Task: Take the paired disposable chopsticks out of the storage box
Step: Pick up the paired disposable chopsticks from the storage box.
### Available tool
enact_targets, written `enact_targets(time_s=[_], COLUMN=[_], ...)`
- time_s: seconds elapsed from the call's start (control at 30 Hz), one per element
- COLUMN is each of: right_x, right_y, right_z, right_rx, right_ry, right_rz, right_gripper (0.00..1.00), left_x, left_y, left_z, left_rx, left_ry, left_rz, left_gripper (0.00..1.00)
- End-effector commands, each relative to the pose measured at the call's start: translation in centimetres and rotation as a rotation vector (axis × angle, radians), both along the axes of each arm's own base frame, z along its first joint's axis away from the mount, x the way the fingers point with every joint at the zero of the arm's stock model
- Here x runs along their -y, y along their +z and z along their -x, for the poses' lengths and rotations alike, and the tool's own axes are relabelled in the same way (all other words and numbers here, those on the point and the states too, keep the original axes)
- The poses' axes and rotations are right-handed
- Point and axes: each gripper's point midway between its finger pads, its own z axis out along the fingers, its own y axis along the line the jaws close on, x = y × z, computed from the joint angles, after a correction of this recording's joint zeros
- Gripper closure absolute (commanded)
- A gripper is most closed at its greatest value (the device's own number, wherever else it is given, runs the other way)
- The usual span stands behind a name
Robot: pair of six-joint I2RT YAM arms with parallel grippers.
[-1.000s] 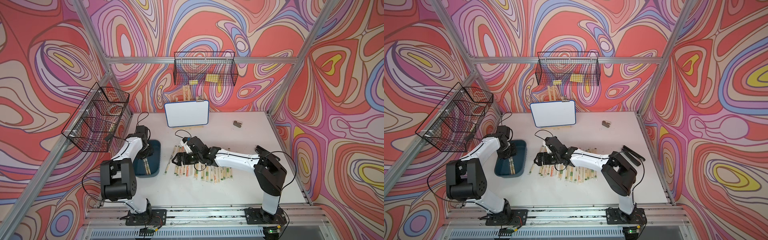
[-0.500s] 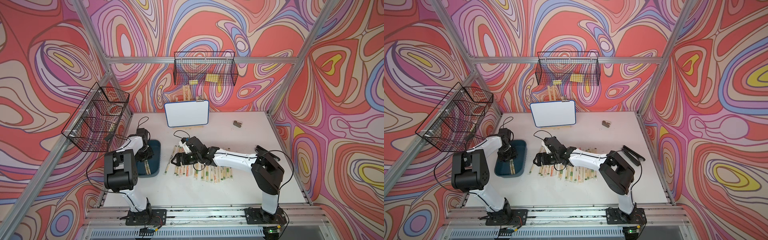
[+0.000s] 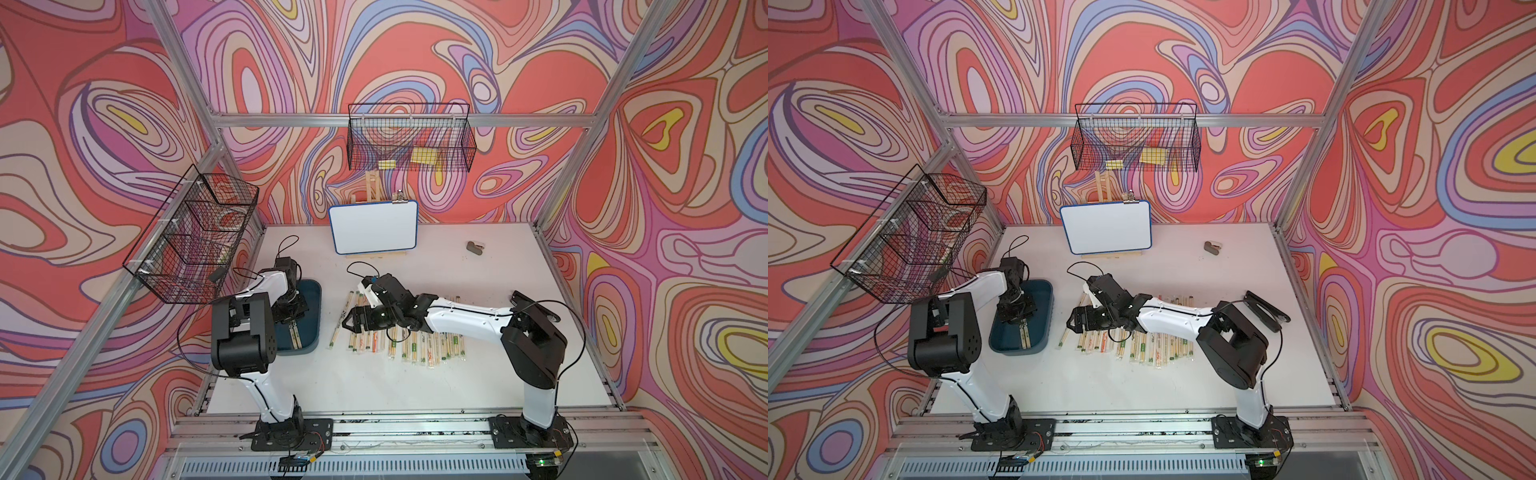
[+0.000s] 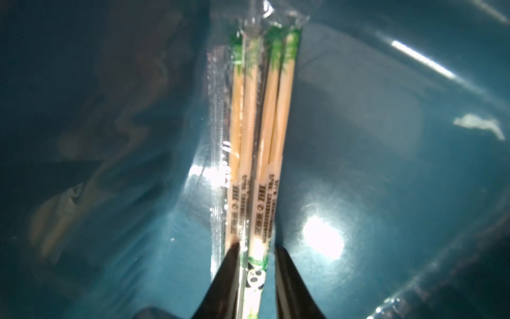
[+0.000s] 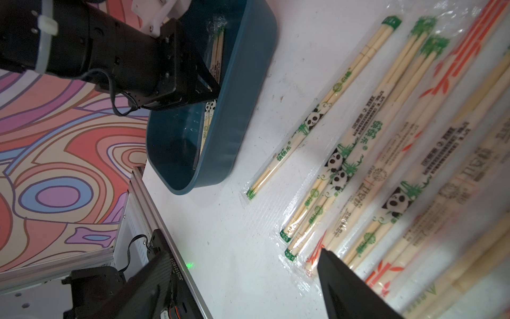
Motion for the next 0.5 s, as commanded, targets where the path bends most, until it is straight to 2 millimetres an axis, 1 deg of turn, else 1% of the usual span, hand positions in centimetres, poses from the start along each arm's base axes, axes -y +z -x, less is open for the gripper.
enact_targets(time_s=[0.0, 0.2, 0.33, 0.47], right_x=[-0.51, -0.5, -0.5, -0.44], right_y=[0.02, 0.1, -0.02, 0.05], right_z=[-0.5, -0.63, -0.68, -0.62], right_rx=[0.016, 0.015, 0.013, 0.013], right_ry=[0.006, 0.006, 0.006, 0.006], right_rz=[-0.007, -0.012, -0.012, -0.011], right_gripper=[0.11, 0.11, 0.11, 0.11], left_x=[-0.19, -0.14, -0.06, 0.06], left_y=[-0.77, -0.68, -0.52, -0.23], left_z=[-0.36, -0.34, -0.39, -0.43], left_rx=[-0.012, -0.009, -0.002, 0.003], left_ry=[-0.006, -0.009, -0.009, -0.01], left_rz=[0.011, 0.012, 0.017, 0.024], left_gripper=[0.78, 0.88, 0.9, 0.99])
